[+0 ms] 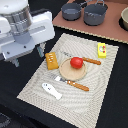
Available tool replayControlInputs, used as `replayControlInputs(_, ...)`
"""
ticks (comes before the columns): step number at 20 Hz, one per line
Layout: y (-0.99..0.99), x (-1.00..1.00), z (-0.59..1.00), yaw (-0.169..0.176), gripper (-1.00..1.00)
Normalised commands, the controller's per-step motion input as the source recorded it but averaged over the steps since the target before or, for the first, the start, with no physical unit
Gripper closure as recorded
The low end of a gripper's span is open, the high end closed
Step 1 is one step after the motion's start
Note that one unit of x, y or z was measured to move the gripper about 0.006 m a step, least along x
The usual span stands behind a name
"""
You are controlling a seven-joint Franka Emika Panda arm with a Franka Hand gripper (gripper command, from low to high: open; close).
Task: Interact with the objects in diverse but meaningful ways.
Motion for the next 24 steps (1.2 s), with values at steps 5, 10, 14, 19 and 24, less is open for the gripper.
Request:
replayControlInputs(5, -0.53, 0.69, 0.04, 0.017, -1.0)
replayControlInputs(10, -0.28, 0.84, 0.23, -0.029, -1.0)
replayControlInputs(14, -0.07, 0.91, 0.17, -0.021, -1.0)
replayControlInputs(19, -0.03, 0.75, 0.0, -0.014, -1.0)
replayControlInputs(24, -0.09, 0.45, -0.16, 0.0, -1.0)
